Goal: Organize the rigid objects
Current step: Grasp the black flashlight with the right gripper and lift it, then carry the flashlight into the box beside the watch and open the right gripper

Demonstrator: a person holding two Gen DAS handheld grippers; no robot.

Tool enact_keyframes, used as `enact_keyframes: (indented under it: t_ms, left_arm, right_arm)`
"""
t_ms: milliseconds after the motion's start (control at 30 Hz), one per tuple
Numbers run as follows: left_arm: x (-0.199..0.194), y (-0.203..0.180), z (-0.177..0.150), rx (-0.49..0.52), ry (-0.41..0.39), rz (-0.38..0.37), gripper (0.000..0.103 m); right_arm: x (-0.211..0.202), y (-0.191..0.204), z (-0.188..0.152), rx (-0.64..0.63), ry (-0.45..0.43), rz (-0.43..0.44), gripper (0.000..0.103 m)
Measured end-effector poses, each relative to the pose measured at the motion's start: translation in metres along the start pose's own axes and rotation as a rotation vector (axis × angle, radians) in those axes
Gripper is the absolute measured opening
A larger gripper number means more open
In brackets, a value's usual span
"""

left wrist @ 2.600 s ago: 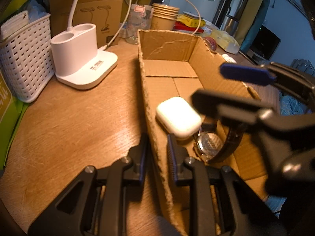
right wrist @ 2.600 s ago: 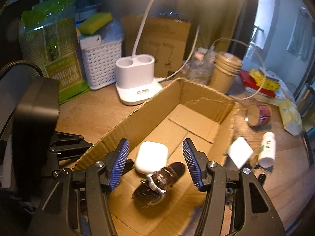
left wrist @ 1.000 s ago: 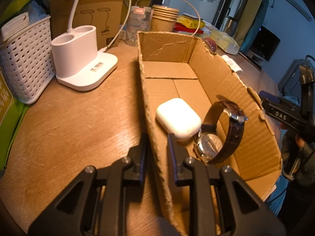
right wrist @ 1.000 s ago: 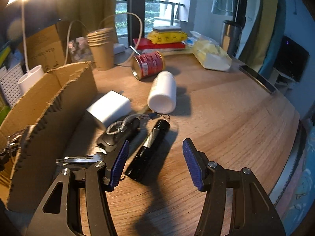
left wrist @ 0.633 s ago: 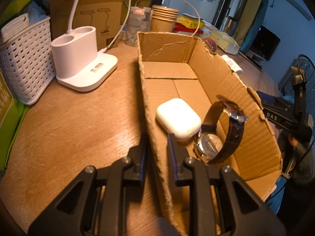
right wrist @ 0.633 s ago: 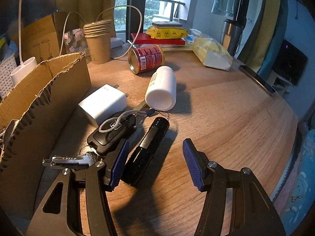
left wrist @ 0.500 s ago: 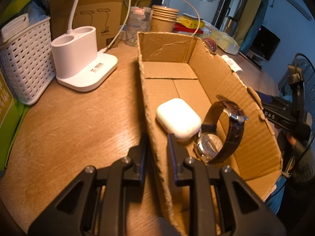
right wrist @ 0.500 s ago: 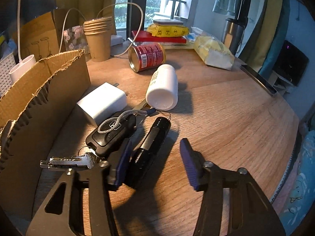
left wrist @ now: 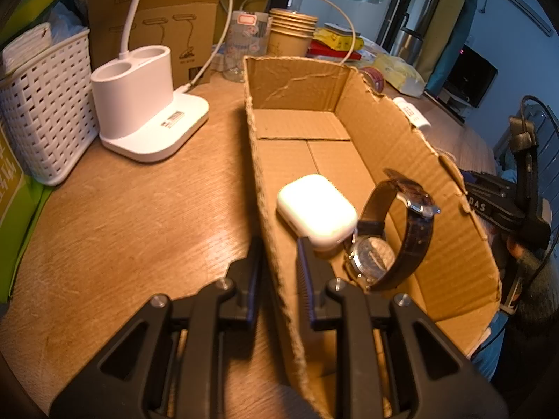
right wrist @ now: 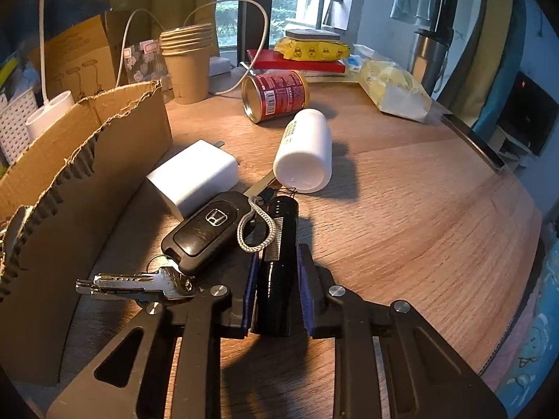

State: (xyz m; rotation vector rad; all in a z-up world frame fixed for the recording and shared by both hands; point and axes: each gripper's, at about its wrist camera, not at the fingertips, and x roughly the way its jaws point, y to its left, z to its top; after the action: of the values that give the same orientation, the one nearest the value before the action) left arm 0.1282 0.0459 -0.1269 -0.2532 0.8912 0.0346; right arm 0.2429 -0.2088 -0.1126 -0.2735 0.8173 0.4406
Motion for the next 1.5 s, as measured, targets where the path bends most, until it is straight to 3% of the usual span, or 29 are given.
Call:
enact_keyframes:
  t_ms: [200,667,1500]
  left_arm:
    - [0.000,0.000,0.000,0.000,0.000,0.000,0.021]
    - [0.000,0.000,0.000,0.000,0.000,0.000,0.021]
    - [0.000,0.000,0.000,0.000,0.000,0.000,0.021]
  right_arm:
    - [-0.007,-0.008,-0.001,0.046,-0.030,0.019,0.022]
    - [-0.050,0.010,0.010,-0.001,-0.126,0.005,0.021]
    - [-0.113,0.063,0.026,-0.104,-0.266,0.123,0.022]
